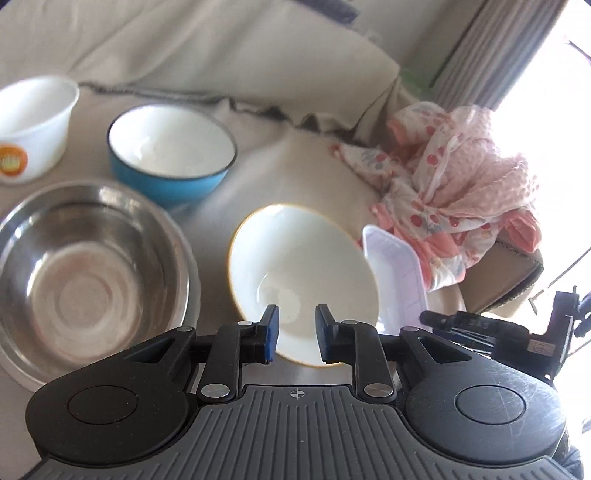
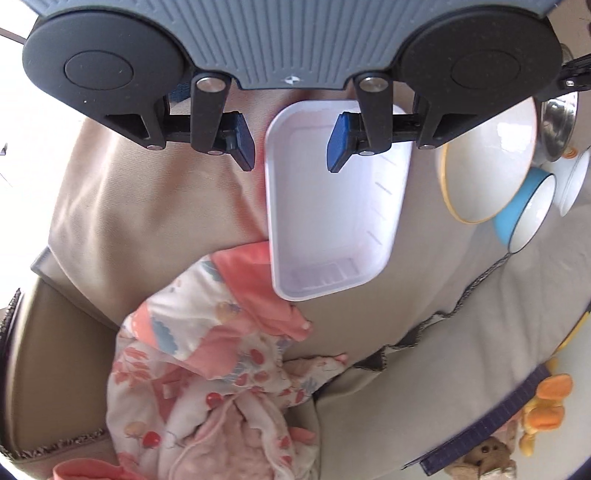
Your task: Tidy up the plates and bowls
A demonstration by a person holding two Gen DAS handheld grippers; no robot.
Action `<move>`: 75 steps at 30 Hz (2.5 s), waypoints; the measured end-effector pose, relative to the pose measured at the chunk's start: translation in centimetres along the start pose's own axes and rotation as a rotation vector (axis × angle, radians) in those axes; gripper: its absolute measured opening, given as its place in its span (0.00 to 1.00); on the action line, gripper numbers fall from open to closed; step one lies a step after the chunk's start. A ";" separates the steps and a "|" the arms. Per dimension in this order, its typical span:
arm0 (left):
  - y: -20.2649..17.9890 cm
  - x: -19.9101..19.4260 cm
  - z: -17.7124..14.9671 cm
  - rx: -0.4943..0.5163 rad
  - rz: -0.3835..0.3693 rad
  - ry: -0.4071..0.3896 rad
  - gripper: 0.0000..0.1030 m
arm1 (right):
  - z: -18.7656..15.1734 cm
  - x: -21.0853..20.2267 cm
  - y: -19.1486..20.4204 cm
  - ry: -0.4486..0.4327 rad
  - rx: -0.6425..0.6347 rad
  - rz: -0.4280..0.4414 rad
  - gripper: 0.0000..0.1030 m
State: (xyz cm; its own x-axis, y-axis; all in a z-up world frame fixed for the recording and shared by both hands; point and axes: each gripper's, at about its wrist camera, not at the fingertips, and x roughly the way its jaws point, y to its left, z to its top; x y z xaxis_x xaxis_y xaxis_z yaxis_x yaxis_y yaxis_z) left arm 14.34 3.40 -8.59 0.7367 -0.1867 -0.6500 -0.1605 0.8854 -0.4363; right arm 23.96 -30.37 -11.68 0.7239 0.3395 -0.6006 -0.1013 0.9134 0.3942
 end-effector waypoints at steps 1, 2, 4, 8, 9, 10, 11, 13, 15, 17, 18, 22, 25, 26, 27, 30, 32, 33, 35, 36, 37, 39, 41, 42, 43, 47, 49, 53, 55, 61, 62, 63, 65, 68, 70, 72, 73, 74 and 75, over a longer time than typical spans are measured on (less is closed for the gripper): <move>-0.6 -0.3 0.1 0.027 -0.023 -0.014 0.23 | 0.0 0.2 0.0 0.004 0.001 0.012 0.42; -1.3 -0.3 0.2 0.046 -0.064 -0.006 0.23 | 0.0 0.6 0.0 0.008 0.000 0.024 0.42; -2.2 1.4 0.1 0.026 -0.153 0.084 0.23 | -0.4 1.5 -0.1 0.021 -0.002 0.029 0.42; -3.7 6.4 -0.7 -0.056 -0.223 0.211 0.23 | -1.2 2.9 -0.6 0.041 0.017 0.018 0.42; -4.2 7.5 -0.8 -0.058 -0.207 0.227 0.23 | -1.4 2.9 -0.8 0.037 0.019 0.022 0.42; -4.6 8.6 -0.8 -0.065 -0.195 0.244 0.23 | -1.5 2.8 -0.9 0.030 0.016 0.028 0.42; -4.8 9.6 -0.8 -0.080 -0.192 0.262 0.23 | -1.5 2.6 -1.0 0.023 0.012 0.034 0.42; -5.2 11.4 -0.8 -0.122 -0.188 0.297 0.23 | -1.6 2.3 -1.2 0.008 0.001 0.044 0.42; -5.5 12.8 -1.0 -0.155 -0.188 0.318 0.23 | -1.6 2.1 -1.7 0.003 0.000 0.066 0.37; -5.8 13.7 -1.2 -0.178 -0.168 0.330 0.23 | -1.5 2.3 -2.1 0.012 -0.005 0.103 0.32; -5.8 14.1 -1.3 -0.190 -0.163 0.336 0.23 | -1.5 2.4 -2.4 0.016 -0.006 0.121 0.29; -6.0 15.6 -1.2 -0.213 -0.161 0.368 0.23 | -1.1 2.8 -3.4 0.035 0.010 0.179 0.20; -6.5 16.8 -1.2 -0.214 -0.184 0.400 0.20 | -0.6 3.1 -4.0 0.035 0.020 0.205 0.17; -6.8 17.0 -1.2 -0.203 -0.195 0.406 0.19 | -0.3 3.2 -4.1 0.030 0.019 0.204 0.17; -7.2 17.2 -1.2 -0.192 -0.204 0.406 0.19 | -0.2 3.2 -4.2 0.023 0.017 0.202 0.17; -8.5 17.8 -0.8 -0.146 -0.216 0.379 0.18 | 0.7 3.3 -4.5 0.004 0.019 0.194 0.17; -9.2 18.2 -0.3 -0.118 -0.212 0.350 0.18 | 1.3 3.4 -4.6 -0.011 0.020 0.180 0.17; -9.4 18.4 0.0 -0.112 -0.207 0.339 0.18 | 1.5 3.4 -4.7 -0.018 0.020 0.171 0.17; -9.4 18.7 0.3 -0.112 -0.208 0.342 0.18 | 2.0 3.4 -4.7 -0.033 0.018 0.148 0.17; -9.4 18.7 0.4 -0.114 -0.215 0.351 0.18 | 2.1 3.3 -4.7 -0.038 0.018 0.138 0.17; -9.4 18.7 0.3 -0.109 -0.227 0.362 0.18 | 2.2 3.4 -4.7 -0.043 0.018 0.125 0.17; -9.5 18.3 0.0 -0.084 -0.250 0.385 0.18 | 2.2 3.2 -4.7 -0.047 0.018 0.110 0.17; -9.5 17.7 -0.5 -0.054 -0.281 0.417 0.19 | 2.1 3.1 -4.6 -0.053 0.013 0.088 0.17; -9.5 17.2 -0.7 -0.037 -0.306 0.430 0.19 | 2.1 2.9 -4.4 -0.056 0.008 0.075 0.17; -9.5 16.6 -0.8 -0.014 -0.332 0.439 0.19 | 2.1 2.6 -4.1 -0.061 0.000 0.058 0.17; -8.7 12.7 0.0 0.104 -0.383 0.375 0.19 | 2.4 0.5 -2.2 -0.112 -0.067 0.008 0.17; -7.6 10.2 1.1 0.150 -0.381 0.295 0.19 | 2.8 -0.5 -0.5 -0.140 -0.115 -0.015 0.18; -3.7 6.1 4.5 0.175 -0.347 0.146 0.19 | 4.1 -1.3 4.3 -0.150 -0.213 -0.010 0.22; -0.8 4.6 6.8 0.165 -0.281 0.088 0.19 | 4.6 -1.1 7.5 -0.135 -0.261 0.004 0.26; 10.4 1.9 12.0 -0.108 -0.080 -0.057 0.19 | 6.7 1.9 17.8 -0.003 -0.322 0.145 0.41; 12.3 1.5 12.1 -0.162 -0.071 -0.094 0.19 | 6.9 2.7 19.3 0.034 -0.324 0.166 0.45; 14.0 1.4 12.3 -0.214 -0.047 -0.104 0.19 | 7.0 3.8 20.9 0.076 -0.321 0.183 0.45; 16.5 1.8 13.1 -0.269 -0.005 -0.076 0.19 | 7.1 5.9 23.5 0.150 -0.323 0.215 0.46; 17.9 2.5 13.7 -0.270 0.014 -0.081 0.19 | 7.1 9.9 26.6 0.226 -0.336 0.219 0.46; 18.2 3.6 13.8 -0.259 0.031 -0.062 0.19 | 7.1 12.9 27.9 0.282 -0.326 0.205 0.46; 18.3 4.9 13.7 -0.249 0.034 -0.029 0.18 | 7.1 15.6 28.6 0.348 -0.315 0.205 0.46; 18.4 5.4 13.7 -0.247 0.025 -0.014 0.18 | 7.1 16.7 28.9 0.372 -0.310 0.198 0.46; 18.3 5.8 13.6 -0.242 0.018 -0.003 0.18 | 7.1 17.6 29.0 0.388 -0.308 0.189 0.46; 18.3 6.2 13.7 -0.237 0.017 0.003 0.18 | 7.0 18.4 29.1 0.401 -0.306 0.177 0.46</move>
State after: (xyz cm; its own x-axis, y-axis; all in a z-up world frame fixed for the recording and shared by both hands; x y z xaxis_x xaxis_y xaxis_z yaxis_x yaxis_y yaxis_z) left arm 24.98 24.26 -12.13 0.7305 -0.1746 -0.6603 -0.3229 0.7636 -0.5591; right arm 39.13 0.89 -6.39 0.3657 0.4987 -0.7859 -0.4362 0.8377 0.3286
